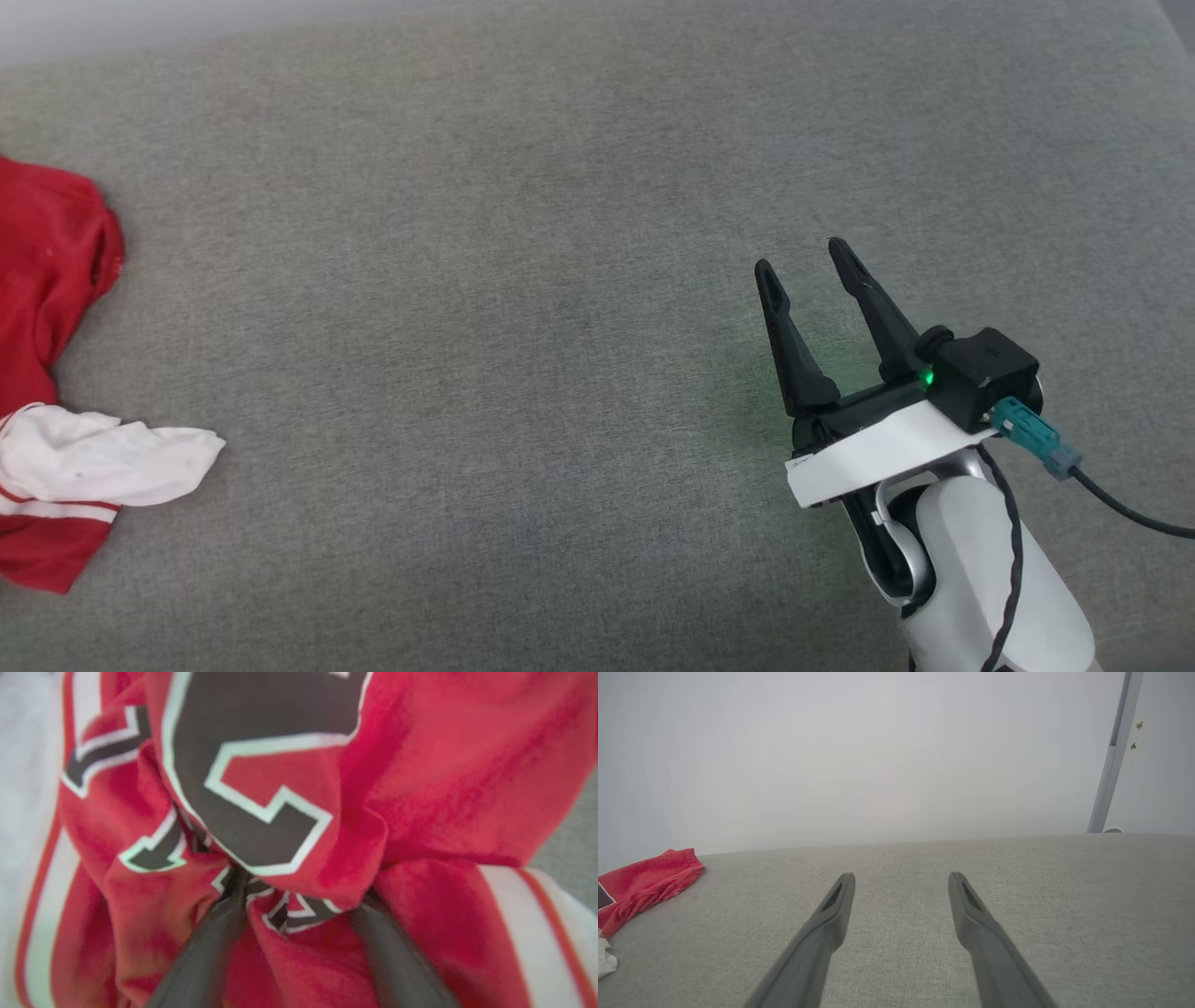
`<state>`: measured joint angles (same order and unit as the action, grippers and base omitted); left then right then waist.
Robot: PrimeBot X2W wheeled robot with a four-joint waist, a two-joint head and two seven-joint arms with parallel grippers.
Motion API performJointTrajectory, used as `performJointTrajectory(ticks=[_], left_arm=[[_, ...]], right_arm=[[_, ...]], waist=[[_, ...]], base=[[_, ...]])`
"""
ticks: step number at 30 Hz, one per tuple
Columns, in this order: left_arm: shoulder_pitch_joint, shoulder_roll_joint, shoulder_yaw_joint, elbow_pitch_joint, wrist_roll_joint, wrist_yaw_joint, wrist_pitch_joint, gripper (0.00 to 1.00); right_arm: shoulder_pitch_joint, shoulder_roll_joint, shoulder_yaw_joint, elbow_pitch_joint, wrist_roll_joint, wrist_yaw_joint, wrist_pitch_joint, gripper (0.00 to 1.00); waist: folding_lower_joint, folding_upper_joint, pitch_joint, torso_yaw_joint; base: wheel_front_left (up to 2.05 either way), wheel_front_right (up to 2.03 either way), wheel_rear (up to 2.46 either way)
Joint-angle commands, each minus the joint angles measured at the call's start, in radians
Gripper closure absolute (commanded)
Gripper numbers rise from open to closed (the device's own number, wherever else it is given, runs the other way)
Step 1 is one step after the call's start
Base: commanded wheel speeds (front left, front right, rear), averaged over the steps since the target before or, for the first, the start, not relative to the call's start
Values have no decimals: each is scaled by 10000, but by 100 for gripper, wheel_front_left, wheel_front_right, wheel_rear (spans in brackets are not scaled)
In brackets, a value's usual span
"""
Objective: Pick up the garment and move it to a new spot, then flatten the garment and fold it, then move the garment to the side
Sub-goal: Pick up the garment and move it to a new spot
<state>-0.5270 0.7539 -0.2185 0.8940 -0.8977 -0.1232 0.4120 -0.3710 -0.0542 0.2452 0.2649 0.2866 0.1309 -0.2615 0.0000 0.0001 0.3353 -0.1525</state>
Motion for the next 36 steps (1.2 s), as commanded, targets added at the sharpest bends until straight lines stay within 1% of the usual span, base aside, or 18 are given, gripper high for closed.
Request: performJointTrajectory(ticks=[1,4,9,14,16,18,20,23,25,27,29,30,33,35,36], left_arm=[[188,-993,-486,-78,-215,-126,67,100],[67,-801,-636,-511,-413,-126,-447,100],[-315,-584,-1131,-1739,-657,-90,-1270,100],[-602,-771,-2124,-3578,-804,-78,-1782,100],[-768,-738,-2595,-4521,-870,-78,-1858,100],[-884,-839,-3030,-5444,-1188,-78,-1795,100],[-1055,-823,-3421,-6311,-1409,-78,-1729,100],[-1415,-963,-3934,-7320,-1688,-78,-1635,100],[-1695,-1288,-4226,-7744,-2046,-78,-1480,100],[-2126,-1880,-4583,-7903,-2277,-78,-1337,100],[-2642,-2361,-4969,-7676,-2335,-78,-1192,100],[-2642,-2361,-4969,-7676,-2335,-78,-1192,100],[-3410,-3186,-5564,-7124,-2409,-78,-1065,100],[-3894,-3541,-5850,-6686,-2480,-78,-1065,100],[-4078,-3632,-5996,-6428,-2458,-78,-1105,100]], right_arm=[[32,41,-11,-48,42,-3,-49,0],[204,31,-122,-33,148,-3,-49,0],[572,24,-506,-47,576,-3,-49,0],[858,26,-810,-68,927,-3,-49,0],[934,14,-886,-64,1085,-3,-49,0],[984,19,-929,-83,1250,-3,-49,0],[1015,13,-951,-112,1366,-3,-49,0],[1101,21,-886,-223,1595,-3,-49,0],[1142,13,-841,-297,1780,-3,-49,0],[1199,16,-963,-377,1956,-3,-49,0],[1153,25,-927,-399,2088,-3,-49,0],[1153,25,-927,-399,2088,-3,-49,0],[972,18,-941,-452,2369,-2,-49,0],[903,18,-958,-518,2594,-2,-49,0],[901,24,-973,-524,2696,-3,-49,0]], waist=[[0,-1,-89,-5],[0,-1,-315,128],[0,-1,-852,532],[0,-1,-1233,794],[0,-1,-1310,765],[0,-1,-1374,653],[0,-1,-1377,472],[0,-1,-1323,52],[0,-1,-1241,-261],[0,-1,-1129,-461],[0,-1,-915,-779],[0,-1,-915,-779],[0,-1,-582,-1328],[0,-1,-369,-1719],[0,-1,-288,-1910]], base=[[0,0,0],[0,0,0],[0,0,0],[0,0,0],[0,0,0],[0,0,0],[0,0,0],[0,0,0],[0,0,0],[0,0,0],[0,0,0],[0,0,0],[0,0,0],[0,0,0],[0,0,0]])
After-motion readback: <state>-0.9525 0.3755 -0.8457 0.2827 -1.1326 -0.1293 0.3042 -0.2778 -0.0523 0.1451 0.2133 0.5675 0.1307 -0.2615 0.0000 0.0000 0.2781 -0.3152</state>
